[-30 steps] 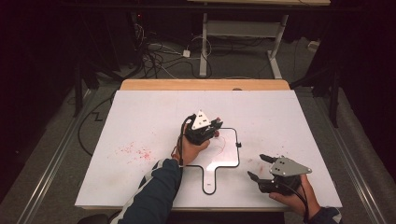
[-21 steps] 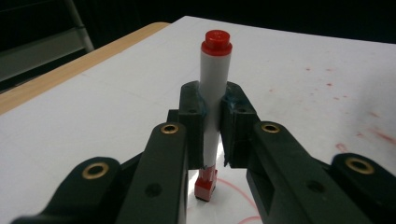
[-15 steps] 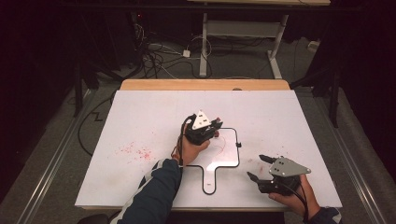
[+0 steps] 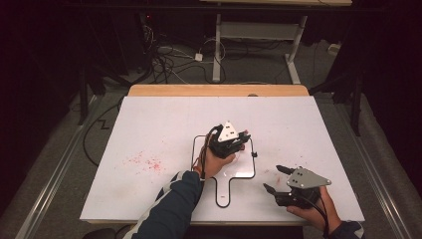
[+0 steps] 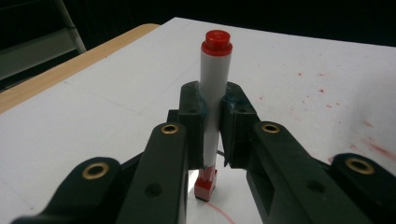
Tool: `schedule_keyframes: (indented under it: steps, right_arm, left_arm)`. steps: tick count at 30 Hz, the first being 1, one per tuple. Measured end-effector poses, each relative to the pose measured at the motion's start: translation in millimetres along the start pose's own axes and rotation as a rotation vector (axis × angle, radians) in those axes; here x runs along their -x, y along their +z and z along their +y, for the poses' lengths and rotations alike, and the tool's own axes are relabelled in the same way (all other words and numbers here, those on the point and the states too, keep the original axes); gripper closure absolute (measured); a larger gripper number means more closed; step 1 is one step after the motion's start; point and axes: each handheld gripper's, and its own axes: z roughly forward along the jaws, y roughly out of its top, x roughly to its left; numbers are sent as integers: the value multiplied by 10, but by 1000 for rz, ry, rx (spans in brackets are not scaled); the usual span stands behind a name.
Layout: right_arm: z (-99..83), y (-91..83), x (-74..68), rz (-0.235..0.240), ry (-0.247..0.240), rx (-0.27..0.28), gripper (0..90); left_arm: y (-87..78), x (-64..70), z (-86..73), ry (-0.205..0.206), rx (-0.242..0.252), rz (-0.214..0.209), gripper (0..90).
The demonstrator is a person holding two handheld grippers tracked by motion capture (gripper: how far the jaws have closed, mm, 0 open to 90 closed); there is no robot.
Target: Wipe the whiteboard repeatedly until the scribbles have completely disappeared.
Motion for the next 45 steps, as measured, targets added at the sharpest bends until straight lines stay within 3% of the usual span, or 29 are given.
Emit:
schedule_keyframes:
  steps: [4, 6, 18, 22, 24, 25, 27, 32, 36, 42, 45]
  right_arm:
    - [3, -3, -2, -2, 1, 0, 301]
    - [4, 2, -3, -1, 1, -1, 302]
    - [5, -1, -7, -1, 0, -1, 301]
    - [7, 4, -6, -2, -2, -2, 301]
    - [8, 6, -13, 0, -3, -3, 301]
    - [9, 8, -14, 0, -4, -4, 301]
    - [9, 11, -14, 0, -3, -5, 301]
    - [4, 14, -8, 1, -2, -6, 300]
    - [7, -3, -7, -3, 1, -2, 300]
    - [12, 13, -22, 0, -3, -7, 300]
    - [13, 19, -22, 0, -4, -7, 300]
  left_arm:
    - [-73, -155, -42, -31, -8, 43, 789]
    - [-93, -187, -59, -54, -3, 33, 789]
    - [-77, 60, -31, -4, 1, -82, 788]
    - [-116, 45, -18, 25, -25, -52, 789]
    - [-131, -16, -29, 8, -32, -5, 789]
    - [-135, -52, -43, -17, -23, -6, 789]
    - [-140, -68, -61, -37, -13, -25, 789]
    - [-170, 75, -28, 13, -34, -116, 789]
    - [-254, 124, -40, 21, -47, -157, 789]
    - [-351, 10, -72, 9, -67, -103, 789]
    - [-354, -23, -91, -19, -58, -110, 789]
